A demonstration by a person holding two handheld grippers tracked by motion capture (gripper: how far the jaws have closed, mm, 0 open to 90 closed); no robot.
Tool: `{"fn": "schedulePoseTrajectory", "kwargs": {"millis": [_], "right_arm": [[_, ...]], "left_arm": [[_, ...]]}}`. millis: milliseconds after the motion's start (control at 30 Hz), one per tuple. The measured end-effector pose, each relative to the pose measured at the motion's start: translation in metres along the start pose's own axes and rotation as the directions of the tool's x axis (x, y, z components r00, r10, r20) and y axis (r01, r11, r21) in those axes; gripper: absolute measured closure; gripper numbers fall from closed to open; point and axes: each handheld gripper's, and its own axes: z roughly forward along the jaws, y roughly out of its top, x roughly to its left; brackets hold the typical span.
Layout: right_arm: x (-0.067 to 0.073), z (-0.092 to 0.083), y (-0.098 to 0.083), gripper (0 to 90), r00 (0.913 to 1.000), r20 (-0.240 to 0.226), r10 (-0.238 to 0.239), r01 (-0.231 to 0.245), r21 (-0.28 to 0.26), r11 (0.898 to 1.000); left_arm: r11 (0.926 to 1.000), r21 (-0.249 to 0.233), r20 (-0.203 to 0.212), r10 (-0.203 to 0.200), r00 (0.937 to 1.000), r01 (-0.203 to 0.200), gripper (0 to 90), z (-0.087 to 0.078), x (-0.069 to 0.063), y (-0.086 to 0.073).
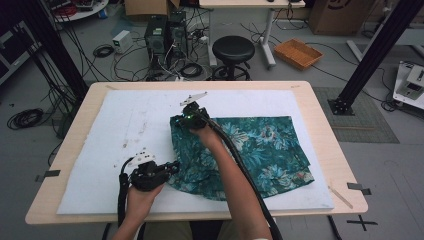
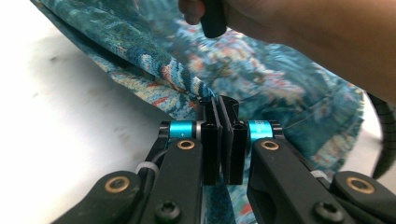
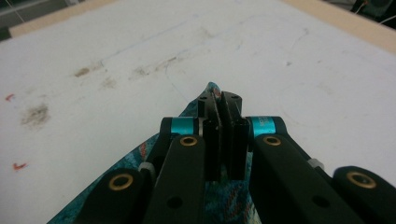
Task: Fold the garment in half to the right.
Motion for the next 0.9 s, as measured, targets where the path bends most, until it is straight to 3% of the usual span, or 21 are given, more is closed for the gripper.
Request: {"fn": "schedulePoseTrajectory", "kwargs": {"millis": [300, 333, 467, 767, 800, 900], "right_arm": [[-0.016, -0.045, 0.001, 88.0, 0.9996, 0.014, 0.025, -0.024, -0.073, 0.997], [-0.018, -0.050, 0.001, 88.0, 0.9994, 0.019, 0.030, -0.028, -0.080, 0.996], [-0.025, -0.069, -0.001, 88.0, 0.9987, 0.022, 0.046, -0.043, -0.120, 0.992], [-0.041, -0.112, -0.012, 87.9, 0.9953, 0.068, 0.069, -0.057, -0.162, 0.985], [-0.046, -0.123, -0.017, 88.0, 0.9937, 0.080, 0.079, -0.065, -0.170, 0.983], [-0.052, -0.134, -0.022, 87.9, 0.9918, 0.094, 0.087, -0.069, -0.178, 0.982]], "left_arm": [[0.9992, -0.041, 0.103, 0.000, 0.9947, 0.005, 87.4, 0.005, -0.010, 0.022], [0.9991, -0.043, 0.129, 0.010, 0.9916, -0.005, 87.4, 0.010, -0.016, 0.029], [0.9985, -0.039, 0.163, 0.044, 0.9857, -0.039, 87.4, 0.020, -0.030, 0.043], [0.9970, -0.023, 0.226, 0.077, 0.9711, -0.073, 87.4, 0.046, -0.057, 0.066], [0.9964, -0.022, 0.233, 0.085, 0.9687, -0.082, 87.4, 0.050, -0.061, 0.068], [0.9959, -0.012, 0.260, 0.090, 0.9613, -0.090, 87.4, 0.062, -0.072, 0.076]]}}
